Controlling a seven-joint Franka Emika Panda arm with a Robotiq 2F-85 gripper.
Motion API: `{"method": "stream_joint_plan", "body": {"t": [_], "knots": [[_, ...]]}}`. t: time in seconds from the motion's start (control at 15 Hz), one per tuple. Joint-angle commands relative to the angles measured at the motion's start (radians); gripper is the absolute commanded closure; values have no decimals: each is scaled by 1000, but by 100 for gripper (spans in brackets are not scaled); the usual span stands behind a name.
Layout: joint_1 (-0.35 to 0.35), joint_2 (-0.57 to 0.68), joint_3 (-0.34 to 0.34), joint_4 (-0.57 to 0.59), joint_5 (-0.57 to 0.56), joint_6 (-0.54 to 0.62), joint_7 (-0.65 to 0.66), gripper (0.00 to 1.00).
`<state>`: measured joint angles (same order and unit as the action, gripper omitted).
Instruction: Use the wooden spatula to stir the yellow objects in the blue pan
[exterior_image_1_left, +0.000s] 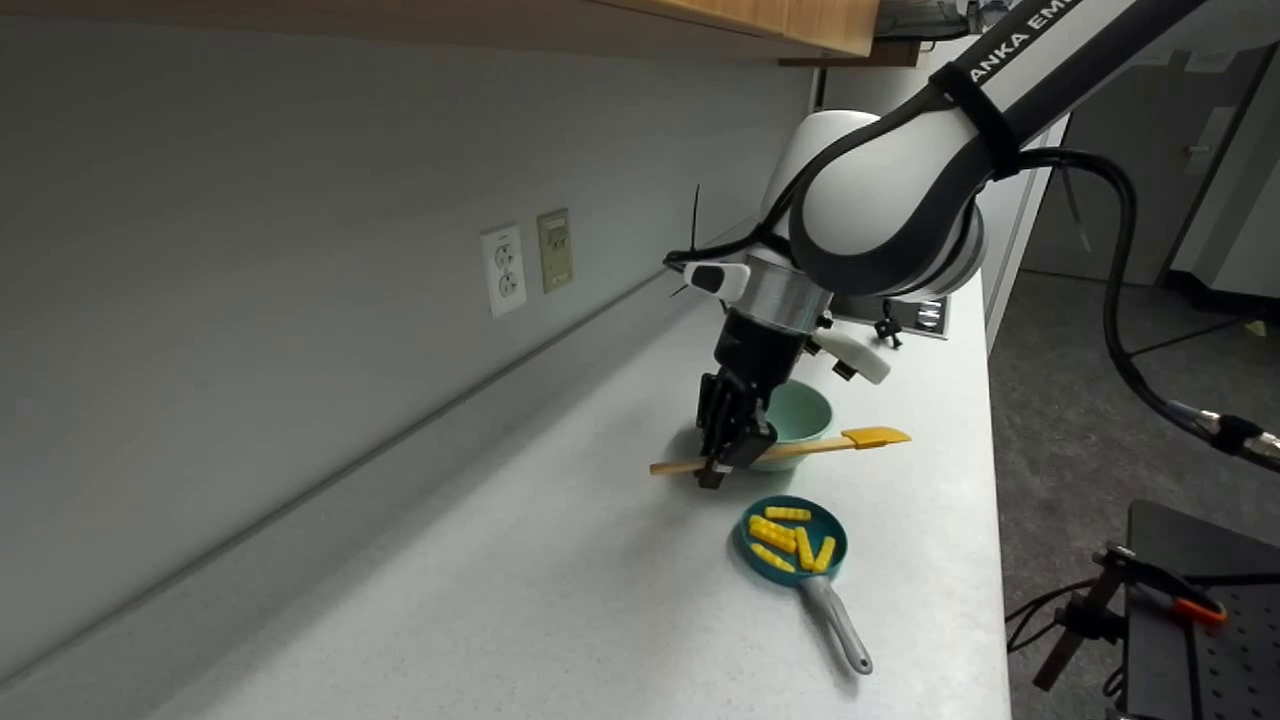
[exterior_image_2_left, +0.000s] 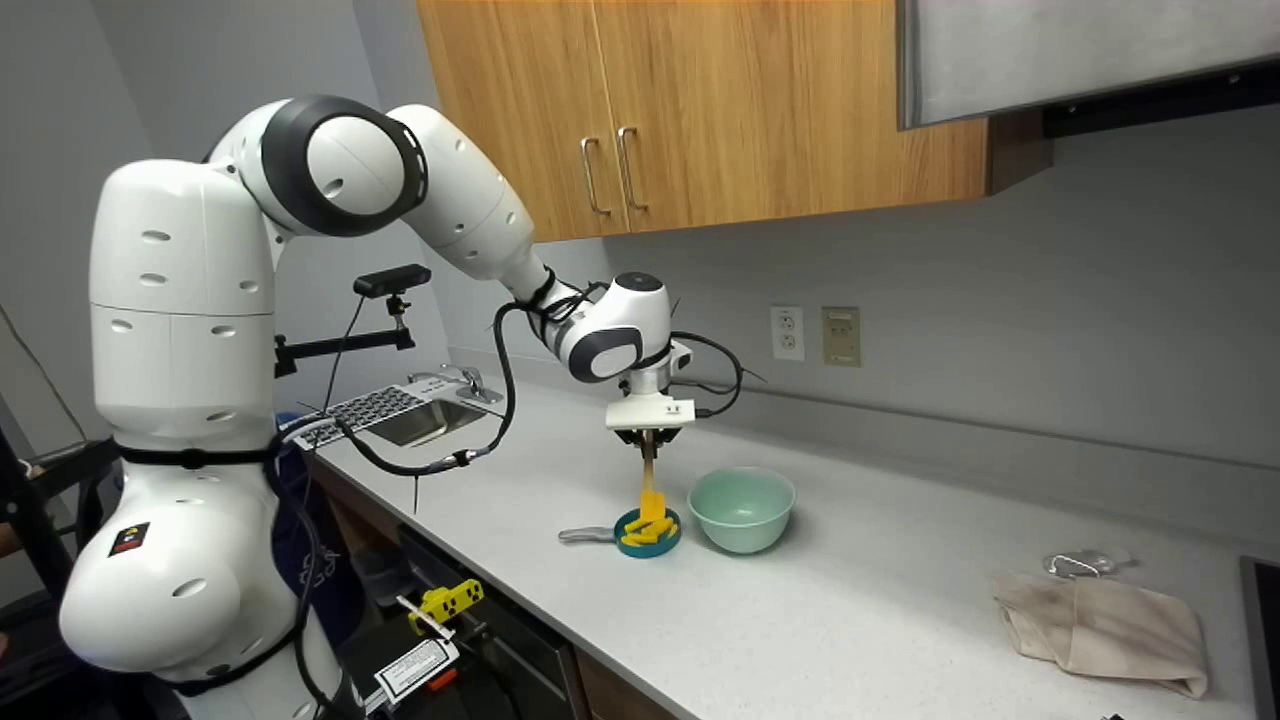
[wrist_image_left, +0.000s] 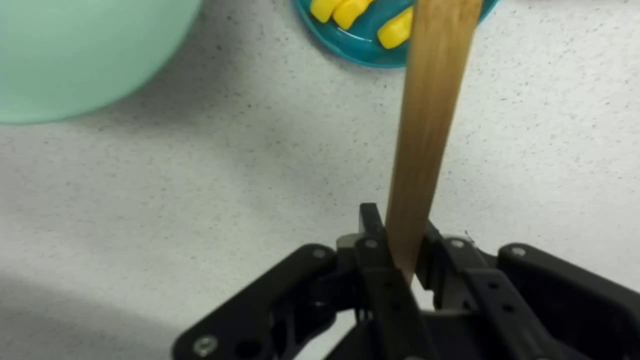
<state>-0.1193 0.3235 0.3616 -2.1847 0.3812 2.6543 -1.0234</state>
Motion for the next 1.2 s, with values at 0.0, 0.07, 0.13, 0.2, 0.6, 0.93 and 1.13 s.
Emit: {"method": "stream_joint_plan", "body": {"t": [0.0,0.07,0.13,0.2,0.6,0.93,1.13], "knots": [[-8,-14,57,-23,121,5,-117,96],[-10,-12,74,-25,159,9,-150,96],[-8,-8,88,-23,194,16,-183,96],[-9,-5,101,-19,232,16,-220,96],[-13,27,120,29,511,-45,-561,96],[13,68,17,88,617,-268,-796,96],[31,104,-57,130,576,-412,-846,96]]}}
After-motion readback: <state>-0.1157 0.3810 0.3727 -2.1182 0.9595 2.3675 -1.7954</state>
